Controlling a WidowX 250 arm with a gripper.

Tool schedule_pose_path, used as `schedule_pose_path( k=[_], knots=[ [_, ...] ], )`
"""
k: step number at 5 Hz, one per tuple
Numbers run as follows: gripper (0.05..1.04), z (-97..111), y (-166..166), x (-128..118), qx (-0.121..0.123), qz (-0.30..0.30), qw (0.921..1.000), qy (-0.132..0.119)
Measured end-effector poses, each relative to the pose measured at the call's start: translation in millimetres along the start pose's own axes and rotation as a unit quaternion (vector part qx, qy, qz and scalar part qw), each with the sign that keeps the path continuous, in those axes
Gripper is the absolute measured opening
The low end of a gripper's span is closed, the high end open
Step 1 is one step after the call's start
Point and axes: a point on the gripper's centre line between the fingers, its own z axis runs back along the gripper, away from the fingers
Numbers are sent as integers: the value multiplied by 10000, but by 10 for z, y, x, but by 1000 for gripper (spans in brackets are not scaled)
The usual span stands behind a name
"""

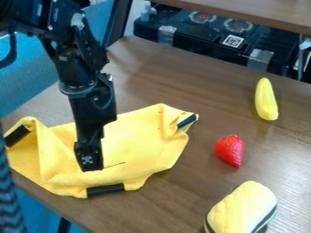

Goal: Unfold the cloth from left to right

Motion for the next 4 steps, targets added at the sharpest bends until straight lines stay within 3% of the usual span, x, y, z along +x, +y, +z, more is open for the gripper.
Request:
schedule_pose_path(
  k=[4],
  knots=[
    [966, -386, -22, 70, -66, -135, 9988, 471]
  ],
)
